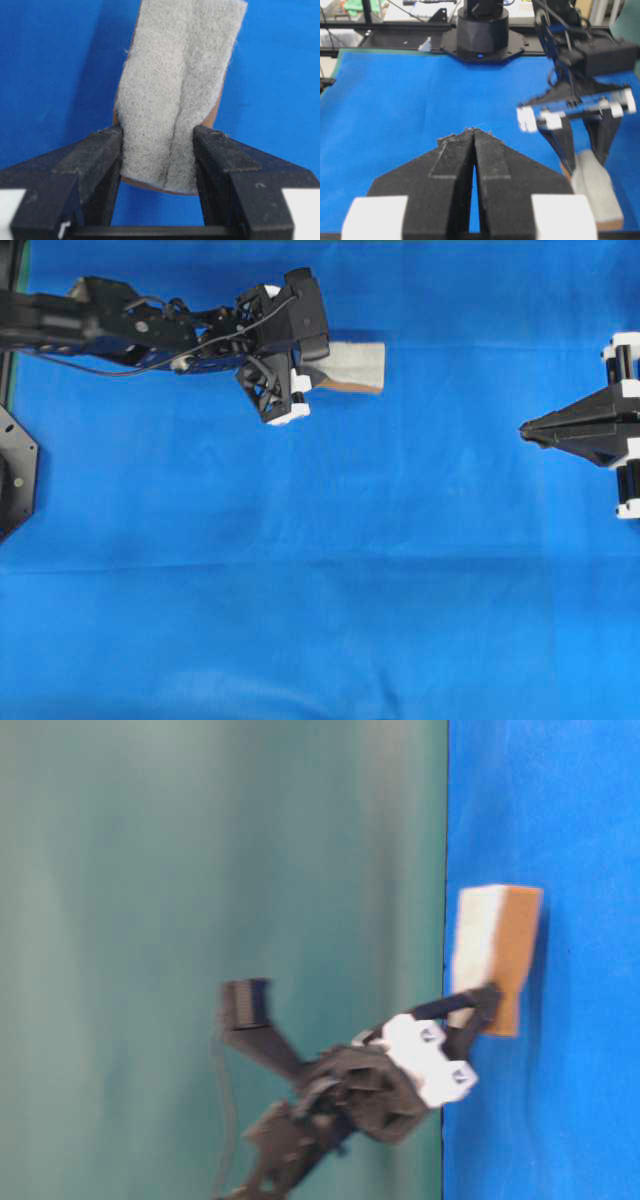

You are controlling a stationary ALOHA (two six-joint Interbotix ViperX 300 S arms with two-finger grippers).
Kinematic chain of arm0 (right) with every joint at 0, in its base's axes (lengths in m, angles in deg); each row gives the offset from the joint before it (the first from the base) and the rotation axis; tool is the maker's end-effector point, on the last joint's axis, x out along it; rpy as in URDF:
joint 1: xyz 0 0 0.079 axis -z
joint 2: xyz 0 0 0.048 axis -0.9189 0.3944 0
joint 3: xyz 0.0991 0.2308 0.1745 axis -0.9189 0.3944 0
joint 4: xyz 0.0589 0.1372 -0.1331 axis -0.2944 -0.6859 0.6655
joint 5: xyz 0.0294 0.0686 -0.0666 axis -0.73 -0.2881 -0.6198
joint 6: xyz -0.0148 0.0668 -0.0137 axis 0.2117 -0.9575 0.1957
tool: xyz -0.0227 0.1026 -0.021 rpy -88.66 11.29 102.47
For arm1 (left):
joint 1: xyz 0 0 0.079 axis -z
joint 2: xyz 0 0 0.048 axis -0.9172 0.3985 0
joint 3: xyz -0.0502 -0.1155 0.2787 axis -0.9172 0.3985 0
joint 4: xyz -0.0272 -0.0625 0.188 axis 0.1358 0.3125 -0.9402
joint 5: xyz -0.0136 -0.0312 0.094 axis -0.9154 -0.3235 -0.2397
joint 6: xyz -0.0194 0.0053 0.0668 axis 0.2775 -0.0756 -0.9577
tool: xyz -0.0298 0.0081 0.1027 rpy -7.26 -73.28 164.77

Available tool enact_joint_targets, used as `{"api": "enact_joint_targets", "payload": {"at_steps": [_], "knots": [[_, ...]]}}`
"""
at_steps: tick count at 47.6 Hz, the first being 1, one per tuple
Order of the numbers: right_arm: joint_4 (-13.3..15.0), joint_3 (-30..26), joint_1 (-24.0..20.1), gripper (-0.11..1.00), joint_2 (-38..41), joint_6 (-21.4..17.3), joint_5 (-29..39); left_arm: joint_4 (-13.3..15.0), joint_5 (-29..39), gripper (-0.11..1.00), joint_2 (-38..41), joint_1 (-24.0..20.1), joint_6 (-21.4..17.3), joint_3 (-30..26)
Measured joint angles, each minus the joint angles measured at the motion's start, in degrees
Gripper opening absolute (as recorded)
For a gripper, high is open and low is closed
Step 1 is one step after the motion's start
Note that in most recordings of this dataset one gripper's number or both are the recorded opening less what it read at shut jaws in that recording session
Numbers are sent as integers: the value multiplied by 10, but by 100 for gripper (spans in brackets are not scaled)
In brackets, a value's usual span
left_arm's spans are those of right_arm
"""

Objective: Hand over the sponge with the left arm and wipe it with the right arm.
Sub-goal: 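Lift the sponge with the left gripper and carry it toward the right gripper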

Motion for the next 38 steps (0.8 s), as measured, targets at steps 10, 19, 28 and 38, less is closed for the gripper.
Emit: {"api": "enact_joint_targets", "payload": {"at_steps": [10, 19, 28, 38], "knots": [[0, 0, 0, 0, 1, 0, 0, 3, 51, 37, -78, 48, 42, 0], [0, 0, 1, 0, 5, 0, 0, 3, 74, 37, -128, 94, 105, 0], [0, 0, 2, 0, 11, 0, 1, 4, 77, 37, -142, 156, 145, 1], [0, 0, 3, 0, 16, -3, 0, 4, 78, 37, -142, 165, 162, 2]]}}
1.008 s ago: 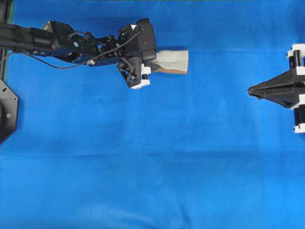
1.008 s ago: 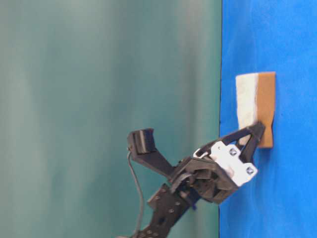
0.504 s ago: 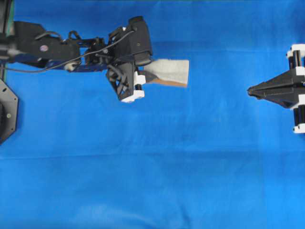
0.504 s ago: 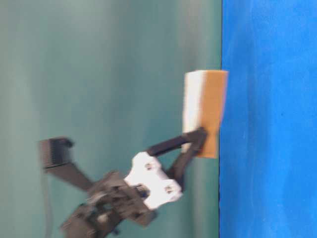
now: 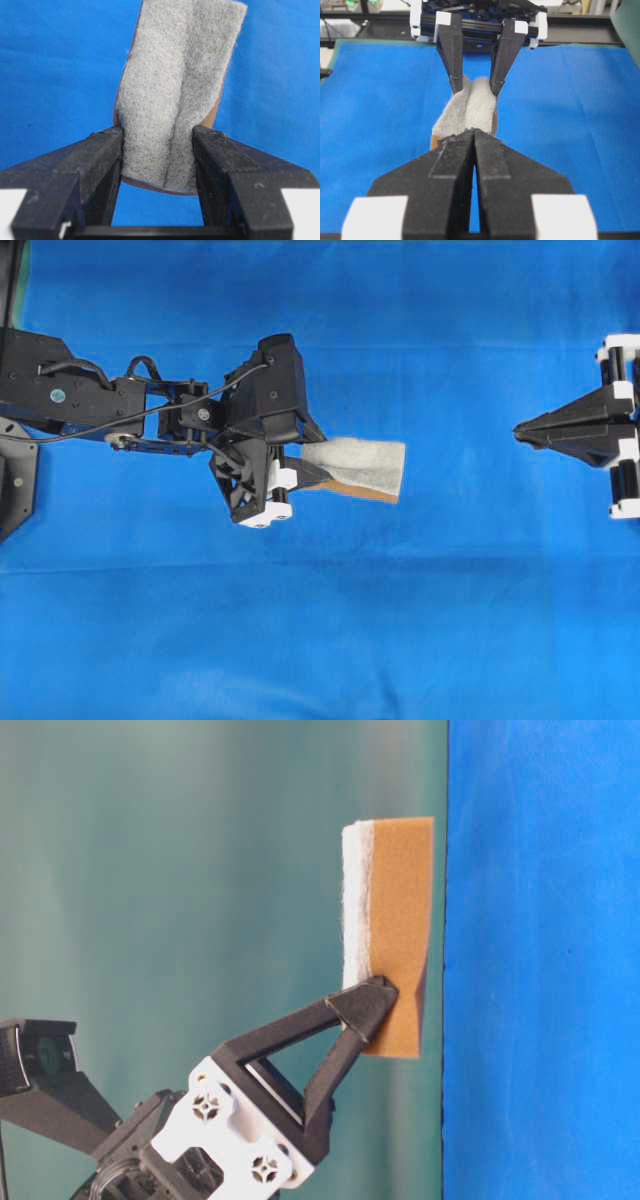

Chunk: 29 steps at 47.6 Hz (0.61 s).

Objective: Hand over the sponge with the left arm and wipe it with the right arm.
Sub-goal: 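Lift the sponge with the left gripper and carry it toward the right gripper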

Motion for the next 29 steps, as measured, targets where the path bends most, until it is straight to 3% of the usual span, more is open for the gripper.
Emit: {"api": "enact_joint_targets", "payload": {"at_steps": [15, 25, 29], "knots": [[-1, -40, -13, 0, 59, -44, -3, 0, -1, 37, 0, 0, 1, 1], [0, -85, -21, 1, 140, -49, -4, 1, 0, 37, 0, -1, 1, 1], [-1, -104, -22, 21, 170, -50, -4, 0, 0, 37, 0, 0, 0, 1]]}}
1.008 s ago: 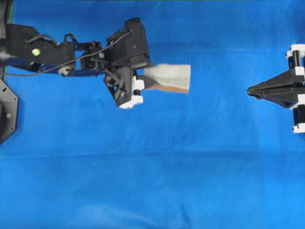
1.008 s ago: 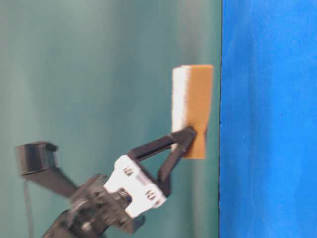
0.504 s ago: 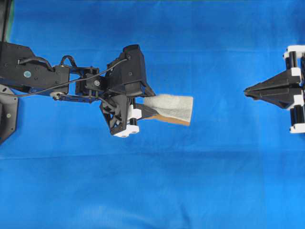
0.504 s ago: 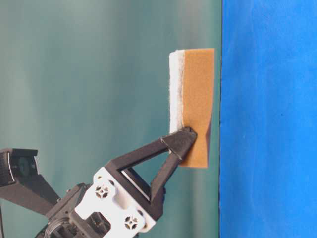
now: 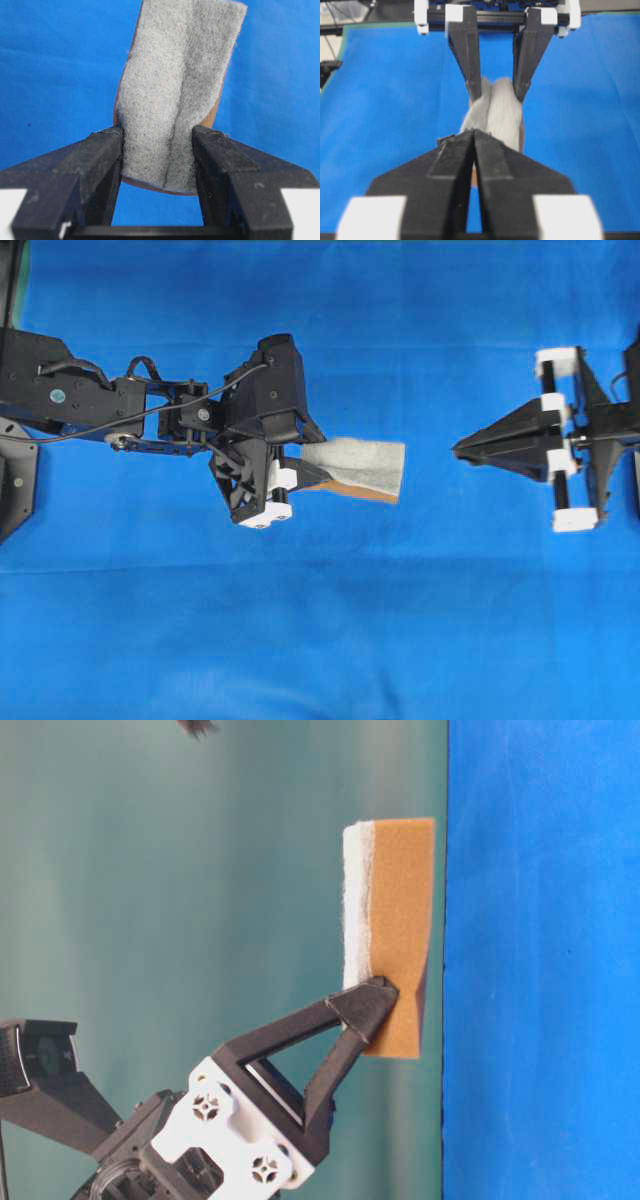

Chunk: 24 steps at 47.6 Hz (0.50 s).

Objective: Hand over the sponge with the left arm and wipe it with the right arm.
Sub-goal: 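Lift the sponge with the left gripper and carry it toward the right gripper, then close the right gripper on the sponge's free end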

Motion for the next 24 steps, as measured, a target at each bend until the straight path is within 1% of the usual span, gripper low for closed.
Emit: {"api": "enact_joint_targets", "payload": {"at_steps": [1, 5, 8, 9, 11, 17, 24], "knots": [[0, -7, 0, 30, 10, 0, 0, 0, -1, 37, 0, 0, -1, 0], [0, -25, 0, 54, 44, 0, 0, 0, -1, 37, 0, -1, -1, 0], [0, -39, 0, 68, 69, 0, 0, 0, 0, 37, 0, 0, -2, 0], [0, -45, -1, 71, 78, 0, 0, 1, 0, 37, 0, -1, -2, 0], [-1, -55, 0, 74, 98, 0, 1, 1, 0, 37, 0, 0, -2, 0], [-1, -91, 2, 74, 149, 0, 23, 0, -1, 37, 0, 0, -3, 0], [0, -123, 16, 74, 192, -1, 50, 0, 0, 37, 0, 0, -3, 0]]}}
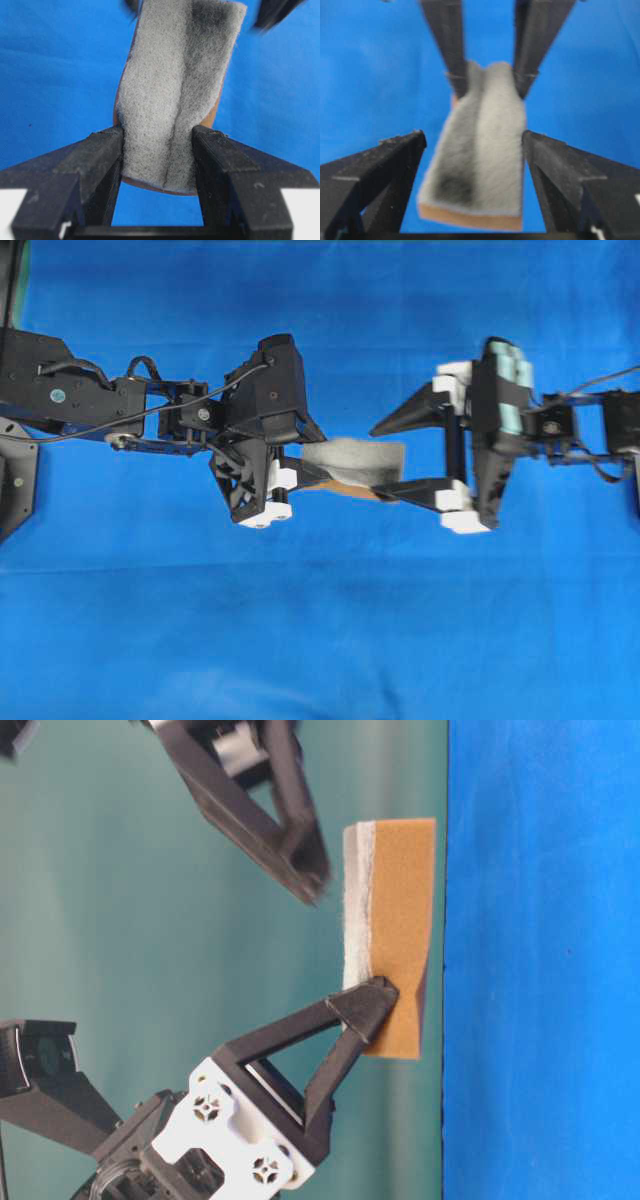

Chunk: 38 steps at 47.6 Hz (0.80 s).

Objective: Hand over the sponge with the left arm and wipe it with the right arm.
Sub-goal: 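Close the right gripper on the sponge's free end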

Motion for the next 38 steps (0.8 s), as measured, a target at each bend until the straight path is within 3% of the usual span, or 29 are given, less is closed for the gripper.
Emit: {"api": "enact_joint_targets", "payload": {"at_steps": [17, 31, 35, 38], "knots": [[-4, -42, -4, 74, 68, -3, 38, 0, 0, 37, 0, -1, -1, 0], [-4, -45, -4, 73, 71, -3, 40, 0, 0, 37, 1, 0, -2, 1], [-4, -45, -4, 68, 71, -1, 40, 1, -1, 37, 0, 0, -2, 1], [-4, -45, -4, 58, 71, 1, 41, 0, -3, 37, 0, 0, -1, 2]]}}
